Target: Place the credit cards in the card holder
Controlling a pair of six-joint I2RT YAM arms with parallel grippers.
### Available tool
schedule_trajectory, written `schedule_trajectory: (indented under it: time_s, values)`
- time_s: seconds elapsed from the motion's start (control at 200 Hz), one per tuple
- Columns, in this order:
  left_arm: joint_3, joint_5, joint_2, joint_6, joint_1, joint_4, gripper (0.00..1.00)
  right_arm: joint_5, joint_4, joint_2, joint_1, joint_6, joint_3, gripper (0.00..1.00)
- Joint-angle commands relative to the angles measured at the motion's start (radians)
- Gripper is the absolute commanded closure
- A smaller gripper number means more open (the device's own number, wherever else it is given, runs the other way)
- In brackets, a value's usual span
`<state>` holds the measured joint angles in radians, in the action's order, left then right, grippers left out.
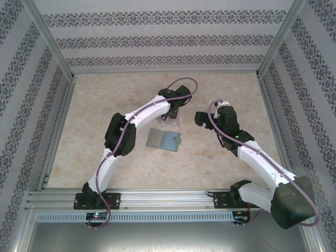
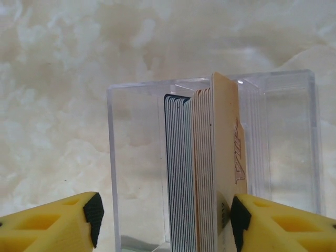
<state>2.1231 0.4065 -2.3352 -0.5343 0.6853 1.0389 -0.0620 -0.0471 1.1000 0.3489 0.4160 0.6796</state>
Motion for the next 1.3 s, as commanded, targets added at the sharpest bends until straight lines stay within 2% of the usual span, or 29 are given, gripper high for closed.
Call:
schedule_trajectory:
  time_s: [0.0, 0.11, 0.37, 0.52, 0.56, 0.929, 1.119, 1.294]
  values:
    - [0.017, 0.051, 0.0, 0.038, -0.006, 0.049, 0.39, 0.011, 0.016, -0.005, -0.006, 0.01, -0.003, 0.02]
    - [0.017, 0.079, 0.005, 0.042, -0.006, 0.056, 0.52, -0.004, 0.005, 0.0, -0.007, 0.012, 0.003, 0.02]
    - [0.011, 0.093, 0.027, 0.065, -0.005, 0.034, 0.66, -0.01, 0.001, -0.003, -0.009, 0.014, 0.002, 0.02]
    - [0.013, 0.075, 0.027, 0.085, -0.006, 0.027, 0.84, -0.015, 0.004, -0.005, -0.013, 0.015, -0.001, 0.02]
    - [0.015, 0.086, 0.028, 0.086, -0.006, 0.034, 0.86, -0.017, 0.007, -0.011, -0.013, 0.016, -0.005, 0.02]
    - [0.012, 0.119, 0.062, 0.1, -0.003, 0.042, 0.88, -0.048, 0.023, -0.059, -0.016, 0.017, -0.031, 0.02]
    - [0.011, 0.102, 0.075, 0.108, -0.003, 0.035, 1.0, -0.041, 0.024, -0.05, -0.016, 0.017, -0.029, 0.02]
    - [0.014, 0.061, 0.089, 0.103, -0.003, 0.042, 1.0, -0.036, 0.023, -0.041, -0.017, 0.018, -0.026, 0.02]
